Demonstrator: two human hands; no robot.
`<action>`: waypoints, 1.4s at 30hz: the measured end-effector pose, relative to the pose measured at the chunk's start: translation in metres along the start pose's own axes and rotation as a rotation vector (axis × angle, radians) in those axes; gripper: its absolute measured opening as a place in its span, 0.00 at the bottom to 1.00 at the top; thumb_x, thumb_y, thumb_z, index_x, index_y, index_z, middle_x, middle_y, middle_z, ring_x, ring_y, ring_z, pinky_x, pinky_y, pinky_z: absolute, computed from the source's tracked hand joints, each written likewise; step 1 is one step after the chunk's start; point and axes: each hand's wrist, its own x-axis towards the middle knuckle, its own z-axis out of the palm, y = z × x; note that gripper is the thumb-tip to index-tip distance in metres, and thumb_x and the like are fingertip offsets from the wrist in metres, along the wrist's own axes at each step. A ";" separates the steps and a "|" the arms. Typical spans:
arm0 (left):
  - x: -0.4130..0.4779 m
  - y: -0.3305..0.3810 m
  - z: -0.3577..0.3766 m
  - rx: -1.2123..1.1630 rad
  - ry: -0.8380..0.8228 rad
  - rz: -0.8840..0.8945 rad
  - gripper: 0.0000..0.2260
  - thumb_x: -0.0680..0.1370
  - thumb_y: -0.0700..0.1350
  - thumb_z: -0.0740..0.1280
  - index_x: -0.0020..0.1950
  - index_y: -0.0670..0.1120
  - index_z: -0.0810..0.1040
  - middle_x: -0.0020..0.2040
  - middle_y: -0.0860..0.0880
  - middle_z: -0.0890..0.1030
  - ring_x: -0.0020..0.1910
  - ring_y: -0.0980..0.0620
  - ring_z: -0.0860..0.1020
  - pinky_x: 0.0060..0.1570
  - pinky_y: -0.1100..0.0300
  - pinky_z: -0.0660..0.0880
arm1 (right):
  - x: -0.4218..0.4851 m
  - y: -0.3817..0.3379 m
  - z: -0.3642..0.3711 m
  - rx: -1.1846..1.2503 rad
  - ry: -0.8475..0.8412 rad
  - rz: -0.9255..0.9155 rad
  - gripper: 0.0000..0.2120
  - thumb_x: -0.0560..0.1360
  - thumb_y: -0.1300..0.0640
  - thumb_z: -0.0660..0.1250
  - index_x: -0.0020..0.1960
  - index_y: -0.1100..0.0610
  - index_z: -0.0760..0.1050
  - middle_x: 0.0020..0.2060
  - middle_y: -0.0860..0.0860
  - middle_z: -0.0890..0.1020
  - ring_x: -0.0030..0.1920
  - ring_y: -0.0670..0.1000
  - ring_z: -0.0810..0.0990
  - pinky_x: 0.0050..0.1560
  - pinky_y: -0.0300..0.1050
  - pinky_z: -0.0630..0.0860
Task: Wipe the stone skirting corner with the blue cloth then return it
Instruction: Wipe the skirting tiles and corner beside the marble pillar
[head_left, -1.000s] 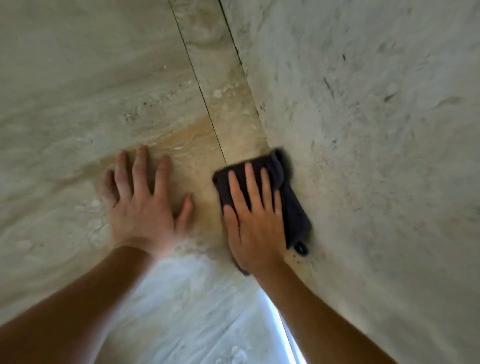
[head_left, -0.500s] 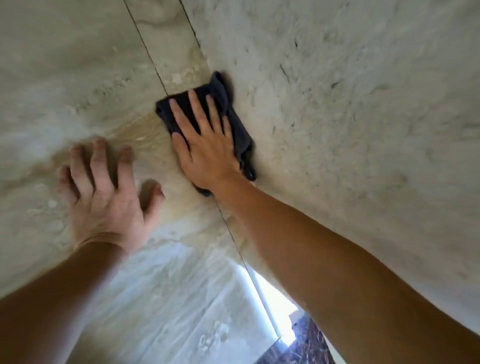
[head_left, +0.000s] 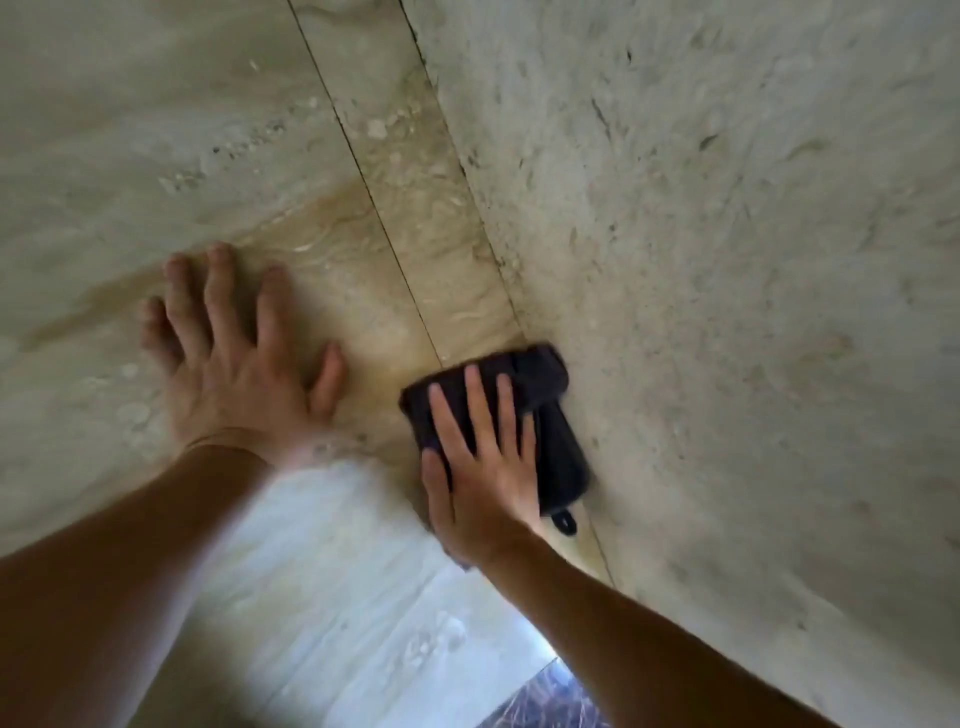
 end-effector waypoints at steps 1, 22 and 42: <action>0.000 -0.001 0.000 0.005 -0.012 -0.004 0.36 0.72 0.63 0.58 0.76 0.47 0.59 0.79 0.37 0.55 0.78 0.33 0.49 0.73 0.34 0.47 | 0.043 -0.008 -0.006 0.026 0.019 0.016 0.29 0.81 0.43 0.50 0.81 0.45 0.52 0.82 0.54 0.56 0.80 0.62 0.55 0.75 0.65 0.57; 0.028 0.019 -0.053 0.336 -0.409 0.017 0.33 0.76 0.63 0.58 0.76 0.49 0.53 0.78 0.41 0.54 0.75 0.33 0.55 0.69 0.38 0.62 | 0.001 -0.012 -0.017 -0.004 -0.154 -0.061 0.28 0.79 0.46 0.57 0.78 0.50 0.63 0.79 0.57 0.64 0.78 0.64 0.62 0.71 0.67 0.67; 0.367 -0.058 -0.099 0.252 -0.123 0.396 0.27 0.77 0.61 0.56 0.72 0.49 0.62 0.77 0.40 0.58 0.76 0.35 0.56 0.71 0.38 0.57 | 0.434 -0.112 -0.078 0.069 -0.355 -0.019 0.31 0.81 0.37 0.39 0.73 0.39 0.21 0.75 0.51 0.22 0.79 0.65 0.33 0.75 0.65 0.33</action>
